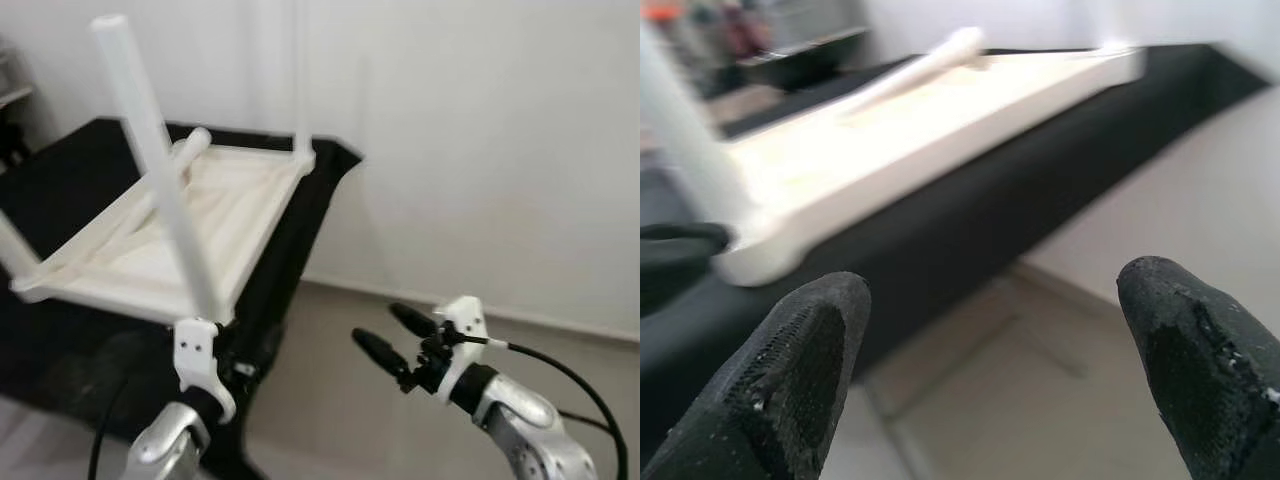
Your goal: Building children table
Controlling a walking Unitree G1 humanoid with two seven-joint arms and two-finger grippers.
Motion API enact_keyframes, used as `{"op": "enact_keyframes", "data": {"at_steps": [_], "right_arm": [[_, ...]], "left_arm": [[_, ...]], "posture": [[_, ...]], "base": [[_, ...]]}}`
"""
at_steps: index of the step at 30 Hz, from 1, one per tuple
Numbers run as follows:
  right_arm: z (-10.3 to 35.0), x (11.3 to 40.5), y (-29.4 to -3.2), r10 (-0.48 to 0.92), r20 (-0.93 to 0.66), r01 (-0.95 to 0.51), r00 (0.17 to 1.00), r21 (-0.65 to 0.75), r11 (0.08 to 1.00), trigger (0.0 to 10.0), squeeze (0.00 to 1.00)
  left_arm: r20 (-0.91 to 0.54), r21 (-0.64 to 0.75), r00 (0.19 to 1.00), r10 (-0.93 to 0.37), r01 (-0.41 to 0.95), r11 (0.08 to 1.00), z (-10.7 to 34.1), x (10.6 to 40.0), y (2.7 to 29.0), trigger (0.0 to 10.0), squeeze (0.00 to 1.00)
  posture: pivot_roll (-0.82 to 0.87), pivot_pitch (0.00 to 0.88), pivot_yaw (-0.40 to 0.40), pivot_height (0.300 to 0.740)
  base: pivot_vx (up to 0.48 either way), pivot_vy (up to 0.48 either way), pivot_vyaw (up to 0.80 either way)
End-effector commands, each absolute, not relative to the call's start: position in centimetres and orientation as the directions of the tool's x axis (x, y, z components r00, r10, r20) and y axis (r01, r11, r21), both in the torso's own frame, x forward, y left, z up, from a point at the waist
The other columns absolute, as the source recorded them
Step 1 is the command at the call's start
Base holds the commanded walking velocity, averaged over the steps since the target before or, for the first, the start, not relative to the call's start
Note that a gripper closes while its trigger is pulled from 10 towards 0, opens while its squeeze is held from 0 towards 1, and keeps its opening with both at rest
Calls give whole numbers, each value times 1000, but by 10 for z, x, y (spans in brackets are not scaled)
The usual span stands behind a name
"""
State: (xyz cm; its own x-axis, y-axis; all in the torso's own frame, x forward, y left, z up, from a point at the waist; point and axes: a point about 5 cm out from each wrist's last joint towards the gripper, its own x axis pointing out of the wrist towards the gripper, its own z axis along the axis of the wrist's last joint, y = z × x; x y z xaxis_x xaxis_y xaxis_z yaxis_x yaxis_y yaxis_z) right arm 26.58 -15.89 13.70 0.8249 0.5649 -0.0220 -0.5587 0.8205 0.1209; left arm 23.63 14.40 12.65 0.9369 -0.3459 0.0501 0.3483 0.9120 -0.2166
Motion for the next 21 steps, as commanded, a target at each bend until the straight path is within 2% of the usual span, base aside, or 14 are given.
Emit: {"op": "enact_keyframes", "data": {"at_steps": [1,5,8,14,17,21], "right_arm": [[130,271,-160,503,-50,-495,863,116,861,10000,0],[129,275,-160,486,-57,-478,872,107,872,10000,0],[130,274,-160,483,-57,-476,874,107,873,10000,0],[131,279,-161,431,-64,-426,900,76,901,10000,0],[132,282,-162,389,-70,-385,918,63,921,10000,0],[129,287,-168,258,-105,-257,960,20,966,10000,0]], "left_arm": [[11,-220,944,-329,323,921,119,234,151,10000,0],[5,-215,952,-308,301,929,119,234,154,10000,0],[1,-211,976,-219,215,954,120,237,162,10000,0],[0,-173,983,-184,181,968,126,243,161,10000,0],[1,-112,984,-178,177,978,128,247,159,10000,0],[-3,-63,967,-256,255,965,129,254,149,10000,0]], "posture": [[-51,100,-4,740],[-47,98,-3,740],[-48,100,-3,740],[-49,101,-4,740],[-50,102,-5,740],[-58,101,-3,740]], "base": [[0,-480,0],[0,-480,0],[0,0,0],[0,0,0],[0,0,0],[64,0,0]]}}
